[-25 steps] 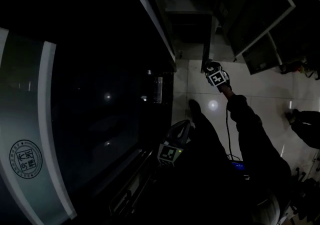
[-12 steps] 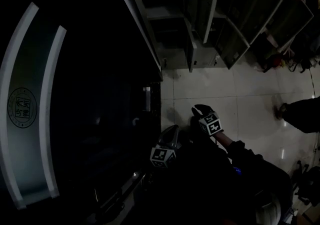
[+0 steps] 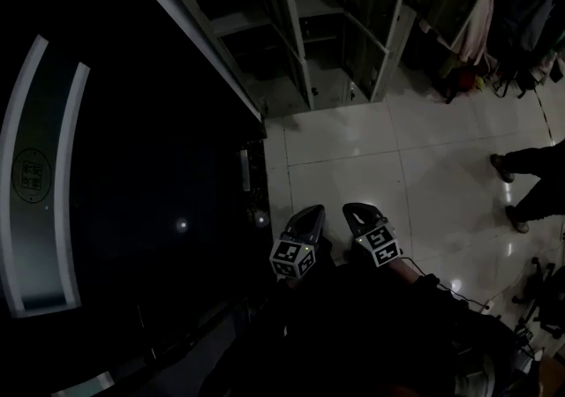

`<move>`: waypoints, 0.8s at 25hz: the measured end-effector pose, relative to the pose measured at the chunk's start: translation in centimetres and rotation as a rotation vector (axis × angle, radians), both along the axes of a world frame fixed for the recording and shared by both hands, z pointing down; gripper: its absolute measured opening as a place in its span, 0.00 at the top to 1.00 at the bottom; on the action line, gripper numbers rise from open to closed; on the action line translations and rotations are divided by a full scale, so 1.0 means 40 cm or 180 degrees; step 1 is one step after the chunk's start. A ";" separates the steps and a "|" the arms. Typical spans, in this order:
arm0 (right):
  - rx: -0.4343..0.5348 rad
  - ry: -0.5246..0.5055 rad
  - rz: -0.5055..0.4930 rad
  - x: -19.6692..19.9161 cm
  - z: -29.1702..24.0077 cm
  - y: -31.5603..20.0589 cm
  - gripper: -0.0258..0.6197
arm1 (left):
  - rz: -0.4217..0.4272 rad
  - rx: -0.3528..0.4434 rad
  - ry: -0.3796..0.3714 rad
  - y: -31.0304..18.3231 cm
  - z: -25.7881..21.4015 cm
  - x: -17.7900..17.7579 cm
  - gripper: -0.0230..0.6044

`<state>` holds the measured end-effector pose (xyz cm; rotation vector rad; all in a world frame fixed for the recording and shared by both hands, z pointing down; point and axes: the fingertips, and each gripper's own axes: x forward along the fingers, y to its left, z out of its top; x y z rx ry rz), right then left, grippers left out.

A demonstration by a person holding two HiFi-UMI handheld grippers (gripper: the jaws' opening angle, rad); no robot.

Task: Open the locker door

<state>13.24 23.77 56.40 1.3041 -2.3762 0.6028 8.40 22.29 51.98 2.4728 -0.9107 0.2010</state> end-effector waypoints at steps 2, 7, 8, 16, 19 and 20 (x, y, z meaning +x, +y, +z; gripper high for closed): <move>0.0071 -0.0005 -0.0012 0.063 -0.011 0.049 0.96 | 0.0041 0.0012 0.0030 0.046 -0.004 0.084 0.94; 0.0064 -0.0088 0.0108 0.186 -0.014 0.169 0.96 | -0.0004 -0.0060 0.0156 0.175 0.011 0.206 0.94; 0.0071 -0.0104 0.0137 0.203 -0.019 0.185 0.96 | 0.0017 -0.0089 0.0169 0.197 0.012 0.224 0.94; 0.0247 -0.0203 0.0095 0.252 -0.067 0.226 0.96 | 0.0177 -0.0021 0.0114 0.278 -0.008 0.307 0.94; 0.0318 -0.0226 0.0023 0.249 -0.082 0.231 0.96 | 0.0117 -0.0004 0.0120 0.289 -0.015 0.309 0.94; 0.0326 -0.0235 -0.0001 0.246 -0.084 0.234 0.96 | 0.0092 -0.0002 0.0116 0.292 -0.014 0.306 0.94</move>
